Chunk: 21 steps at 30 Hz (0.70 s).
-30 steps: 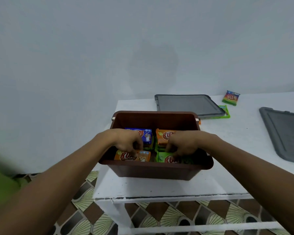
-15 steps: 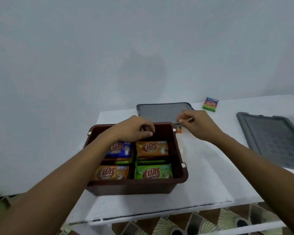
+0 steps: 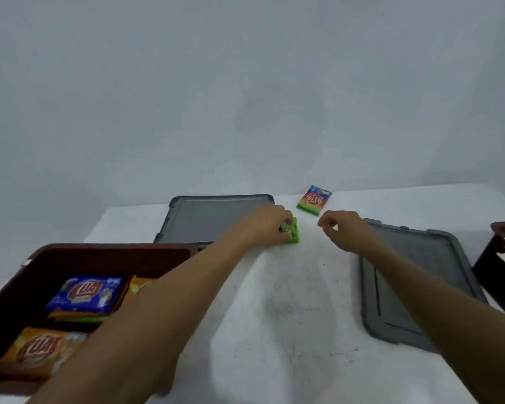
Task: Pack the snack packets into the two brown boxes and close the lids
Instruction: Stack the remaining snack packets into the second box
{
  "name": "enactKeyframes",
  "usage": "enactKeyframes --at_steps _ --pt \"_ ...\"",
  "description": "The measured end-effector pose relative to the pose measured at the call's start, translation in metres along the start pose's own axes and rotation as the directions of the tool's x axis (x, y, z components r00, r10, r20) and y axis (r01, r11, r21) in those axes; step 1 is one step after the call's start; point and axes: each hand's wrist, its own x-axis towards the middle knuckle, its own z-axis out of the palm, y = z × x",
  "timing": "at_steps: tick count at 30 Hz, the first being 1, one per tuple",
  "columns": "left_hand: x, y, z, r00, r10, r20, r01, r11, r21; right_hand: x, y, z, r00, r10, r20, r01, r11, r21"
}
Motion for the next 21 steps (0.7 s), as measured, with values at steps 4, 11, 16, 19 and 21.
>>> enactKeyframes --at_steps 4,11,16,19,21 --pt "0.042 0.011 0.034 0.987 -0.152 0.059 0.126 0.943 0.309 0.042 0.022 0.004 0.985 0.090 0.145 -0.064 0.982 -0.175" --pt "0.063 0.007 0.054 0.960 -0.263 0.099 0.231 0.939 0.253 0.083 0.056 -0.003 0.943 0.023 0.331 0.087 0.945 -0.314" --pt "0.070 0.006 0.049 0.974 -0.213 0.078 0.216 0.976 -0.036 0.079 0.077 0.005 0.956 -0.162 0.243 0.248 0.890 -0.383" --pt "0.069 0.006 0.046 0.983 -0.184 0.021 0.180 0.921 -0.345 0.082 0.081 0.006 0.944 -0.222 0.244 0.287 0.918 -0.275" --pt "0.067 0.008 0.042 0.982 -0.191 -0.002 0.158 0.818 -0.554 0.087 0.083 0.002 0.932 -0.171 0.319 0.251 0.941 -0.227"
